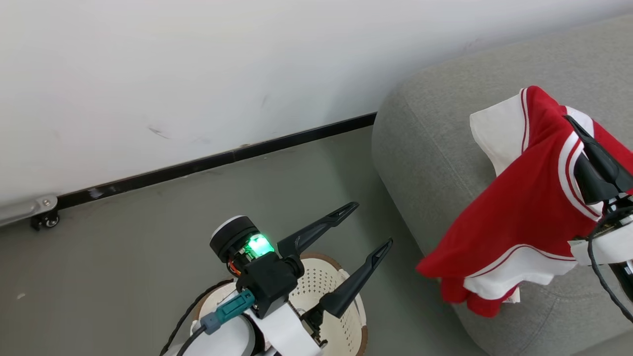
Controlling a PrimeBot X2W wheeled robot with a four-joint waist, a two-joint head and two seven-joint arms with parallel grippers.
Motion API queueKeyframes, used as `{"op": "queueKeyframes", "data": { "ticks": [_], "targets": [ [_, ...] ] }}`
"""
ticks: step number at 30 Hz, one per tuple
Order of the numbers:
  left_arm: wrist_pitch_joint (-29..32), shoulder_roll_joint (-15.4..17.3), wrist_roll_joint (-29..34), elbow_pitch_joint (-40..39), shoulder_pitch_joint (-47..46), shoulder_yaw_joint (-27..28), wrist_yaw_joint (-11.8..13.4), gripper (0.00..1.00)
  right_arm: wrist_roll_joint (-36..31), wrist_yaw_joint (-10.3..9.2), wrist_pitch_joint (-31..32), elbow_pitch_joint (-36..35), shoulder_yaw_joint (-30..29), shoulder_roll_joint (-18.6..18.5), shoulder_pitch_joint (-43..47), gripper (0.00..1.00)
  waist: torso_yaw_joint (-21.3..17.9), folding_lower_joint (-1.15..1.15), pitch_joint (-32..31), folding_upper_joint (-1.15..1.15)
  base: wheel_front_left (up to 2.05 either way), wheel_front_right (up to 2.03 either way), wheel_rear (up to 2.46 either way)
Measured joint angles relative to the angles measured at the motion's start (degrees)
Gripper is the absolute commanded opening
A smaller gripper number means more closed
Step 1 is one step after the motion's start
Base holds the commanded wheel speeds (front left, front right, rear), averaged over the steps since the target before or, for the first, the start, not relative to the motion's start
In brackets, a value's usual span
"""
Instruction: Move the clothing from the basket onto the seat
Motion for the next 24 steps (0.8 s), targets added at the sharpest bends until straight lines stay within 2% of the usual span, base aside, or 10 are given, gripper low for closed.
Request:
{"op": "queueKeyframes", "data": {
  "ticks": [8, 15, 24],
  "targets": [
    [0.0, 0.4, -0.4, 0.0, 0.9, -0.5, 0.0, 1.00, -0.3, 0.00, 0.0, -1.3, -2.7, 0.3, 2.2, 0.00, -2.7, 0.00, -0.1, 0.00, 0.00, 0.00, 0.00],
    [0.0, 1.0, -0.4, 0.2, 1.3, 0.8, 0.0, 1.00, 0.2, 0.00, 0.0, -1.6, -2.8, 1.5, 2.1, 0.00, -4.6, 0.00, 0.3, 0.00, 0.00, 0.00, 0.00],
    [0.0, 2.8, -0.3, 0.1, 2.2, 3.4, 0.0, 1.00, 3.0, 0.00, 5.2, 0.0, -5.2, 1.2, -11.8, 0.00, -5.2, 0.00, 2.3, 0.00, 0.00, 0.00, 0.00]
  ]
}}
